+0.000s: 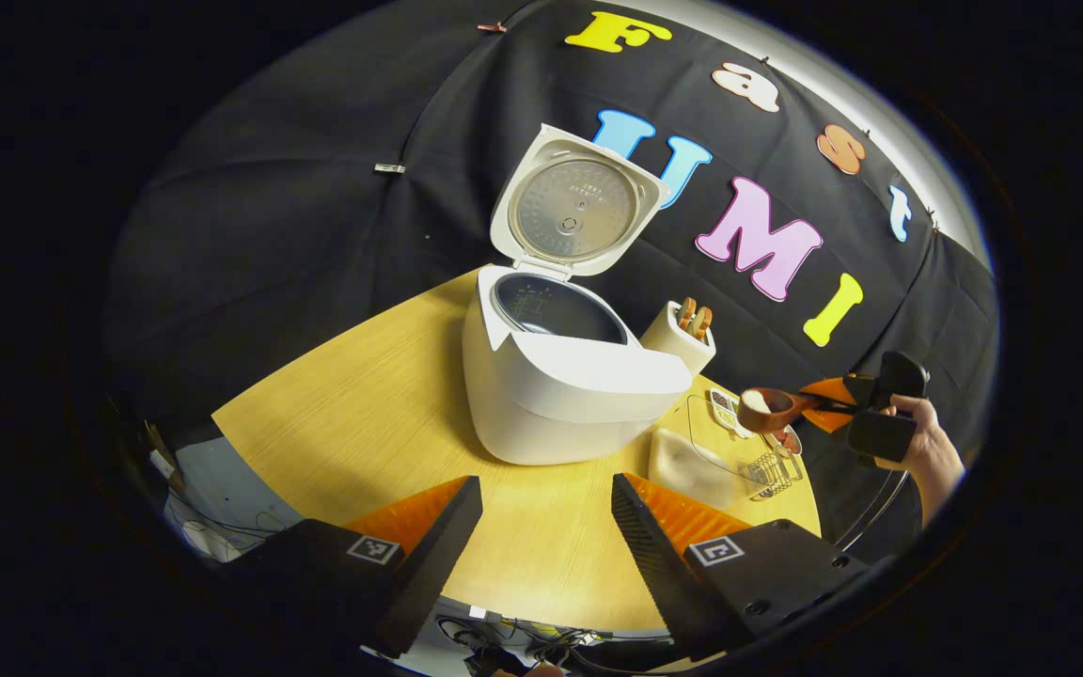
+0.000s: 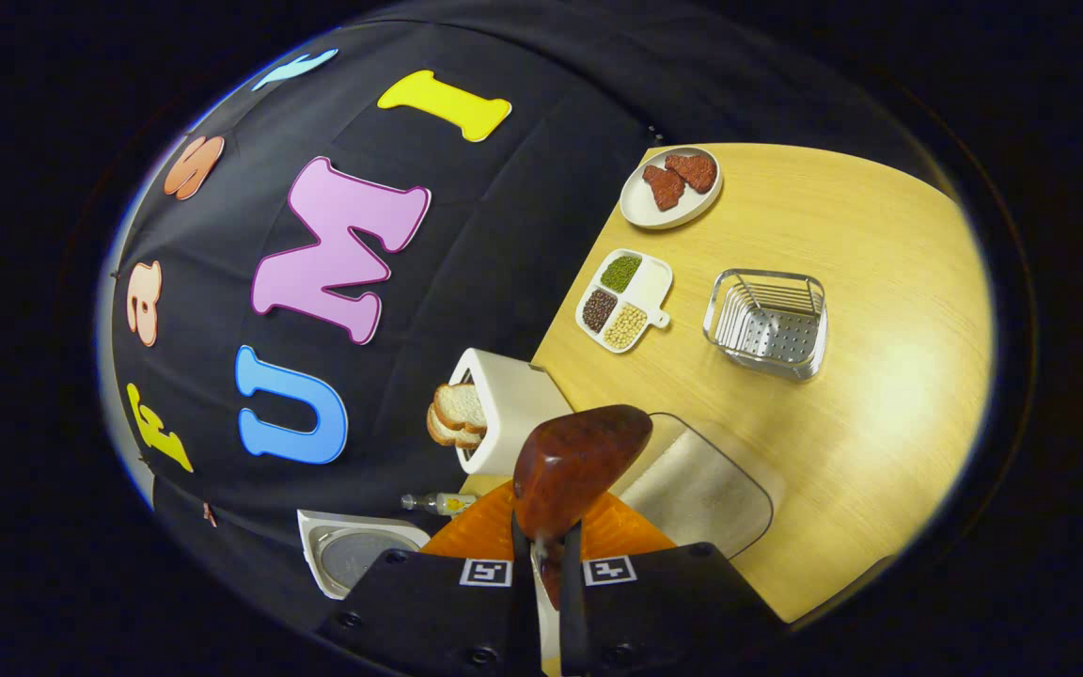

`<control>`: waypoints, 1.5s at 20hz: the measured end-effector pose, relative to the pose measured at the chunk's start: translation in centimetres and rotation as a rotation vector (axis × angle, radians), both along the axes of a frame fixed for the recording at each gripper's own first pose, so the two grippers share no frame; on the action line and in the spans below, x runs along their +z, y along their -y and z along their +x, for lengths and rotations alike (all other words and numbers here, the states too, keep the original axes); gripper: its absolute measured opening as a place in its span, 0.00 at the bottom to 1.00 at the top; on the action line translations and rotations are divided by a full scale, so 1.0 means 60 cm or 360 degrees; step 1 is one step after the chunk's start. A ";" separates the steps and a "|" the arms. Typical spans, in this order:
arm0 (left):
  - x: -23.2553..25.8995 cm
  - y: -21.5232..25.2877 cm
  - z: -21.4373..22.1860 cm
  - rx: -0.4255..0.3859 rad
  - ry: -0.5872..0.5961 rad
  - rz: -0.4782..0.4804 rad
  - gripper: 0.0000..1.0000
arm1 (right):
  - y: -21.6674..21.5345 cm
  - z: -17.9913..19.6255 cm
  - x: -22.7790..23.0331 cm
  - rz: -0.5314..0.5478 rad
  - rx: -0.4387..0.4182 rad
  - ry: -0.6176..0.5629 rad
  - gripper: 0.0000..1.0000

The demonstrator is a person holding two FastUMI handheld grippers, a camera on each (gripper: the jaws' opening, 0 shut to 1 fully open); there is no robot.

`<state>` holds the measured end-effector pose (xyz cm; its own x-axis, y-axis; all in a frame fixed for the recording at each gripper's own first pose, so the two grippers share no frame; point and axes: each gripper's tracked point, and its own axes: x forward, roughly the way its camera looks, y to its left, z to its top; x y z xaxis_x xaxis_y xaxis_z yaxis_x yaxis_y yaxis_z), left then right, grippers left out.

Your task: Close the left gripper, press the button to open the rice cooker; take a wooden spoon from the chopstick holder with the right hand, scoop a spoonful of rice and pour it into the rice cooker, then put the wooden spoon back into the chopstick holder.

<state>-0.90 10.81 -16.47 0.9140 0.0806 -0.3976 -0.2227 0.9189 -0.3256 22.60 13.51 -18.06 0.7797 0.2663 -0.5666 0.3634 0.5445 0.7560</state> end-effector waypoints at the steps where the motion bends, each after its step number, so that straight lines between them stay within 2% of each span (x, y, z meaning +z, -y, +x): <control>1: 0.000 -0.006 -0.003 0.0005 0.0004 0.0008 0.96 | -0.018 0.003 0.009 0.0035 0.0005 0.0002 0.13; 5: -0.008 -0.033 -0.019 0.0047 -0.0003 0.0034 0.96 | -0.098 0.019 0.056 0.0196 0.0047 0.0038 0.13; 10: -0.017 -0.063 -0.040 0.0074 -0.0022 0.0024 0.98 | -0.208 0.036 0.095 0.0297 0.0123 0.0111 0.13; 17: -0.012 -0.118 -0.046 0.0124 -0.0026 0.0023 0.96 | -0.369 0.021 0.065 0.0208 0.0331 0.0103 0.13; 20: -0.015 -0.131 -0.050 0.0123 -0.0040 0.0028 0.96 | -0.432 0.022 0.046 0.0073 0.0405 0.0138 0.13; 23: -0.030 -0.131 -0.057 0.0109 -0.0075 -0.0005 0.96 | -0.490 0.029 0.047 -0.0142 0.0536 0.0297 0.12; 27: -0.039 -0.123 -0.058 0.0103 -0.0100 -0.0072 0.98 | -0.546 0.043 0.058 -0.0514 0.0750 0.0629 0.12; 30: -0.030 -0.128 -0.053 0.0107 -0.0095 -0.0056 0.96 | -0.578 0.044 0.070 -0.0794 0.0914 0.0896 0.12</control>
